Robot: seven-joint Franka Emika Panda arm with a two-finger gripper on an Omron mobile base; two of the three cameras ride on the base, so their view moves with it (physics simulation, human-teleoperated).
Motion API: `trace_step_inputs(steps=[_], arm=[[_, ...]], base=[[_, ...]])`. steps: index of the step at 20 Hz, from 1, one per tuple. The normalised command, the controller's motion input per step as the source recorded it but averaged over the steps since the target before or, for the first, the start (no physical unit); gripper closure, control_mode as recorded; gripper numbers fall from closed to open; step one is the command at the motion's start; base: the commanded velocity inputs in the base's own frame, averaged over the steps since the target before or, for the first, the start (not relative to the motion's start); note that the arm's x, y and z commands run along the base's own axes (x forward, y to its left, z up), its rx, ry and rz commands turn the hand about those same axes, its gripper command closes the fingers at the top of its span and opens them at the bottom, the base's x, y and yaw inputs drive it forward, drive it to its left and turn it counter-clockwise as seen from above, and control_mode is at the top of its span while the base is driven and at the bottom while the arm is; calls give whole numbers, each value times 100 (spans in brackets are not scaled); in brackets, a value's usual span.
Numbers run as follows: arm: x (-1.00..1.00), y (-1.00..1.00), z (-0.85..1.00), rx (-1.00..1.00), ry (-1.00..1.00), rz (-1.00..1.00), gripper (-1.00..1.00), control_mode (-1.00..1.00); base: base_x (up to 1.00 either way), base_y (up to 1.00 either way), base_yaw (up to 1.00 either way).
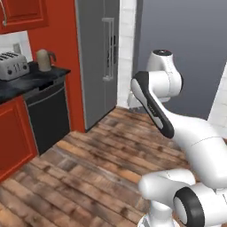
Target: Navigate to the stand mixer.
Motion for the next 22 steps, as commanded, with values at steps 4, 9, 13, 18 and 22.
trace_step_inputs(steps=[4, 9, 13, 18, 22], arm=[[0, 0, 0, 0, 0, 0, -100, 100], [0, 0, 0, 0, 0, 0, -100, 100], [0, 0, 0, 0, 0, 0, -100, 100], [0, 0, 0, 0, 0, 0, -100, 100], [0, 0, 0, 0, 0, 0, -100, 100]], base=[[13, -27, -79], [12, -31, -77], [9, -31, -77], [6, -31, -77], [8, -31, -75]])
